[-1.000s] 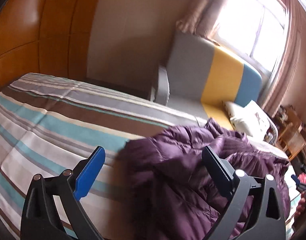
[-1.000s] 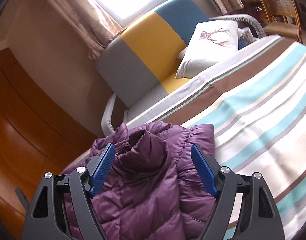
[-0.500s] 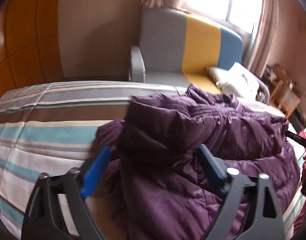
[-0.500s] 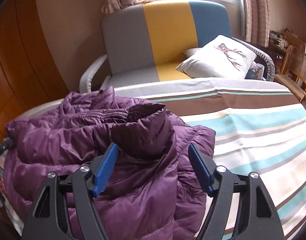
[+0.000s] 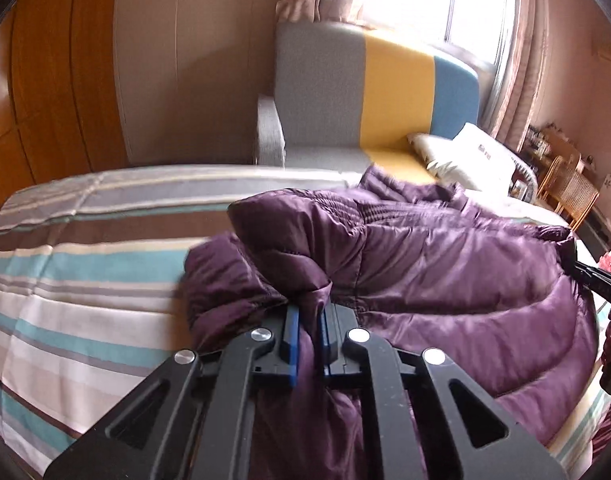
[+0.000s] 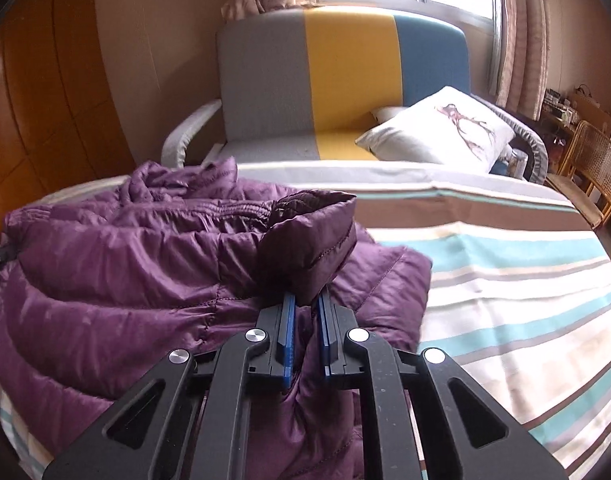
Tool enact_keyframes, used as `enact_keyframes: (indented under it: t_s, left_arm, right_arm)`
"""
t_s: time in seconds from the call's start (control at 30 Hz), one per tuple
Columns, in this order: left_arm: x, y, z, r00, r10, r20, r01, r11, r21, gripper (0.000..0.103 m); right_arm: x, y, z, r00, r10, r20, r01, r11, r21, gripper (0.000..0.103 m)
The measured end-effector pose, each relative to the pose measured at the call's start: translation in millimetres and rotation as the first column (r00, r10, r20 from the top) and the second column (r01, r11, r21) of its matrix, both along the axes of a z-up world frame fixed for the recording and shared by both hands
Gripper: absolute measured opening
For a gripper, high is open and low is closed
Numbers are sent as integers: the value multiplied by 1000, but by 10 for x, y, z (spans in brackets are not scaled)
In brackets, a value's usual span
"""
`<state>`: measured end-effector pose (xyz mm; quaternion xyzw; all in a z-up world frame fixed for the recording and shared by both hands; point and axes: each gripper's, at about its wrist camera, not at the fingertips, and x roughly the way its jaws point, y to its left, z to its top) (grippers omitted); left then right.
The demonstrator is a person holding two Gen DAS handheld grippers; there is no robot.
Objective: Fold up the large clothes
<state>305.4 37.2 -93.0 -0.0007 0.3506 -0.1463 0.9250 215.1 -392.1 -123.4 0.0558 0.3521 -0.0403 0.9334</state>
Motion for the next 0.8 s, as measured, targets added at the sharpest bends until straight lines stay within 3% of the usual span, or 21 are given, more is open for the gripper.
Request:
enact_keyframes:
  t_s: [0.17,0.33,0.5,0.8]
  left_arm:
    - [-68,62,293,998,-1,64,4,999,-42,6]
    - [140,32,397,998,32,45,-29,997,-70,6]
    - [497,-70,285,998,64,-14,-65,996,-56,6]
    - [998,-248,-140,989,104,-102,-102,995,22,6]
  right_arm:
    - [-88,-65,343,998,3,65,-4,1000,20,10]
    - [118,-142,478,997,-26,78,19,996,92,10]
    - [485,-163,366,997,-57,43,52,991,120,10]
    - [977,-192,-68,994,-100,-45,104,991,89,10]
